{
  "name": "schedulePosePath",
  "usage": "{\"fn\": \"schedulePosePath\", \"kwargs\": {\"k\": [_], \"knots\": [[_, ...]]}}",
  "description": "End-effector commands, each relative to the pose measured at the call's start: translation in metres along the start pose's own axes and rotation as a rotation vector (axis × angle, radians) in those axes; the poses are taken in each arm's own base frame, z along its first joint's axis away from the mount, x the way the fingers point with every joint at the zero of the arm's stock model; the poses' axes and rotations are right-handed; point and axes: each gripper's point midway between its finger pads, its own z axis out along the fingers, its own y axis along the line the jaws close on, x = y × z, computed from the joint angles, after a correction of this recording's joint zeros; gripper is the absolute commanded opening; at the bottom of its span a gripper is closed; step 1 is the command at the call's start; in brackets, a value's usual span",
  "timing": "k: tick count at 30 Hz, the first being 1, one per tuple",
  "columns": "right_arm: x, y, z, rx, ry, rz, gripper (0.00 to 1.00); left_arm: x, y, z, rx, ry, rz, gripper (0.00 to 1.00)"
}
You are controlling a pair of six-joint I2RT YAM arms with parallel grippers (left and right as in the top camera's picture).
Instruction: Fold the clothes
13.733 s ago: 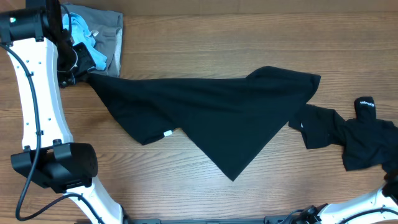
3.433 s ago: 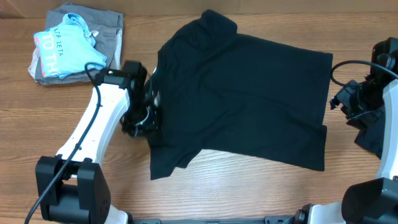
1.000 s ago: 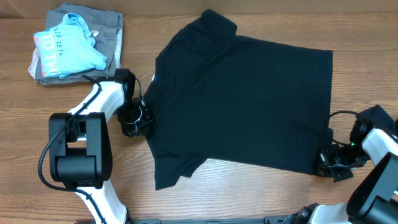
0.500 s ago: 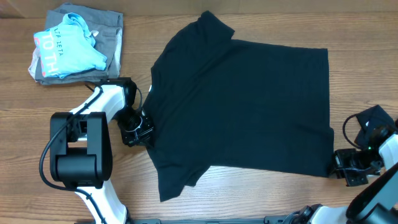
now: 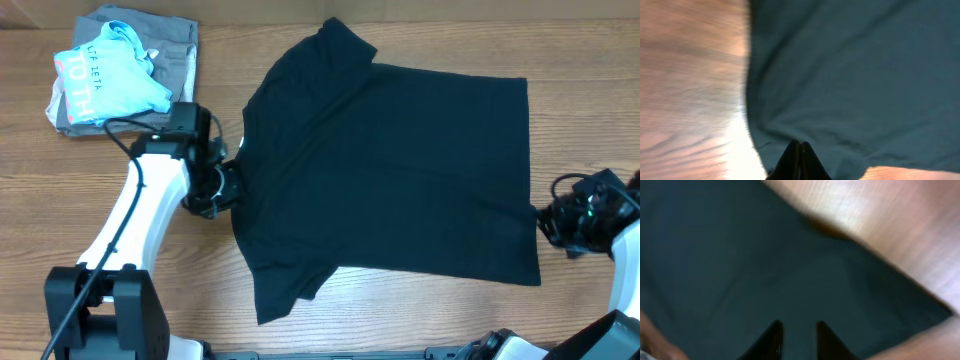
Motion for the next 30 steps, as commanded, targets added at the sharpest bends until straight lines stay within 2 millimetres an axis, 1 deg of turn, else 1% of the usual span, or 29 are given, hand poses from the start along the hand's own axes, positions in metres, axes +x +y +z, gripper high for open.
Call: {"fn": "schedulePosePath", "kwargs": {"k": [1, 3, 6, 9, 11, 13, 17, 20, 24, 30], "knots": [[0.006, 0.057, 0.004, -0.189, 0.024, -0.222, 0.17, 0.012, -0.029, 0.010, 0.058, 0.038, 0.095, 0.04], [0.006, 0.070, 0.015, -0.195, 0.019, -0.270, 0.16, 0.018, -0.037, 0.018, 0.053, 0.057, 0.128, 0.04], [-0.001, 0.084, 0.038, -0.142, -0.011, -0.313, 0.14, 0.027, -0.049, 0.030, 0.044, 0.083, 0.181, 0.04], [-0.014, 0.090, 0.058, -0.033, -0.045, -0.368, 0.10, 0.034, -0.055, 0.038, 0.021, 0.100, 0.218, 0.04], [-0.028, 0.087, 0.066, 0.074, -0.088, -0.384, 0.08, 0.038, -0.056, 0.043, 0.013, 0.113, 0.227, 0.04], [-0.038, 0.087, 0.072, 0.136, -0.110, -0.384, 0.06, 0.038, -0.054, 0.047, 0.001, 0.122, 0.227, 0.04], [-0.050, 0.092, 0.084, 0.140, -0.106, -0.374, 0.06, 0.033, -0.045, 0.060, -0.053, 0.124, 0.199, 0.04], [-0.057, 0.082, 0.093, 0.178, -0.114, -0.347, 0.05, 0.035, -0.040, 0.075, -0.068, 0.166, 0.173, 0.04], [-0.061, 0.079, 0.102, 0.187, -0.114, -0.344, 0.05, 0.039, -0.032, 0.091, -0.096, 0.212, 0.160, 0.04], [-0.062, 0.073, 0.115, 0.202, -0.096, -0.338, 0.05, 0.041, -0.027, 0.098, -0.111, 0.235, 0.151, 0.05]]}}
